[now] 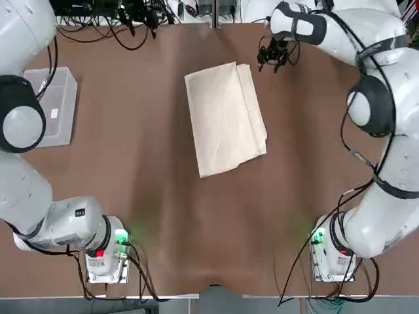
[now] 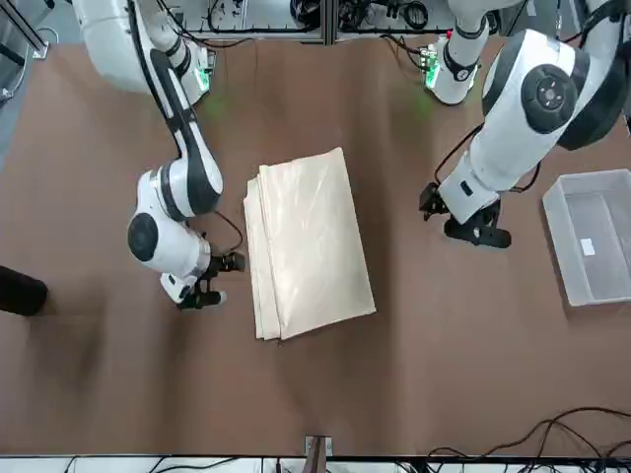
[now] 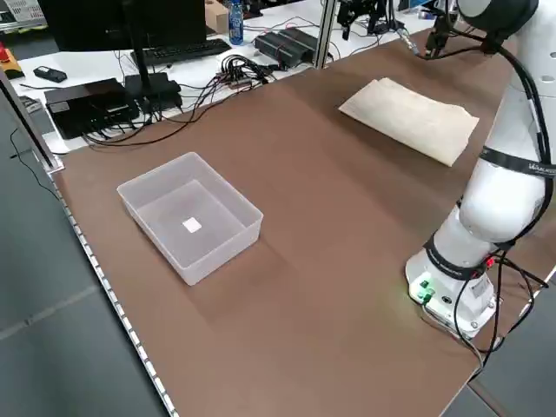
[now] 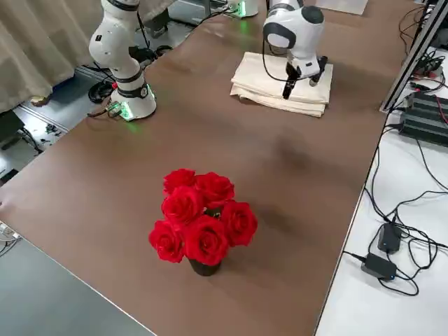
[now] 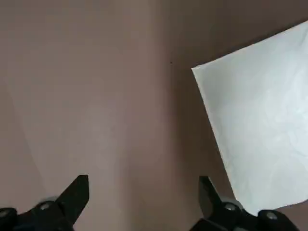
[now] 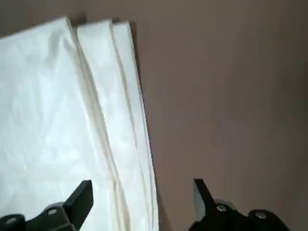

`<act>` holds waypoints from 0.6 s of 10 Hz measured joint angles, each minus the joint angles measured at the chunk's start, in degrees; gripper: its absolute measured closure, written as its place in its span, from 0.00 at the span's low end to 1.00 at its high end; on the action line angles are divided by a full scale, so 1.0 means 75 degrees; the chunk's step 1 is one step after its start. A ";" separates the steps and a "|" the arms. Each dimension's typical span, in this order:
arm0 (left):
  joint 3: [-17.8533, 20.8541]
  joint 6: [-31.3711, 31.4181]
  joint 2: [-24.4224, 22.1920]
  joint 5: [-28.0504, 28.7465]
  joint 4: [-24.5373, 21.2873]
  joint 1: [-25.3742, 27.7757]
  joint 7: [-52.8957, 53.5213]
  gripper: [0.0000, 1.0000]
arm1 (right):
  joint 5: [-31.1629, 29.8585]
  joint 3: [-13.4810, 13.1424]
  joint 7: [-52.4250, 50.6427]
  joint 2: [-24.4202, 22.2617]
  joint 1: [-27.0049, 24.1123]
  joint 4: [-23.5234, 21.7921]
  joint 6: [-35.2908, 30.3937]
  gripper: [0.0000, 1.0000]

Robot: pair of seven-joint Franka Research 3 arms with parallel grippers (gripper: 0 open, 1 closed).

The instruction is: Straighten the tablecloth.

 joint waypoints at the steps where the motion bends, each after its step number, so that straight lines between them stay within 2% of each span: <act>1: 0.0002 -0.0004 -0.0088 0.0000 -0.0012 0.0183 0.0164 0.00 | 0.0419 0.0034 -0.0120 -0.0327 0.0005 -0.0556 -0.0005 0.07; 3: 0.0007 -0.0128 -0.0200 0.0000 -0.0013 0.0397 0.0459 0.00 | 0.1407 0.0088 -0.0582 -0.0637 0.0017 -0.1452 0.0259 0.07; 6: 0.0006 -0.0380 -0.0561 0.0000 -0.0025 0.0636 0.0857 0.00 | 0.3047 0.0167 -0.1612 -0.0682 0.0230 -0.2665 0.1517 0.07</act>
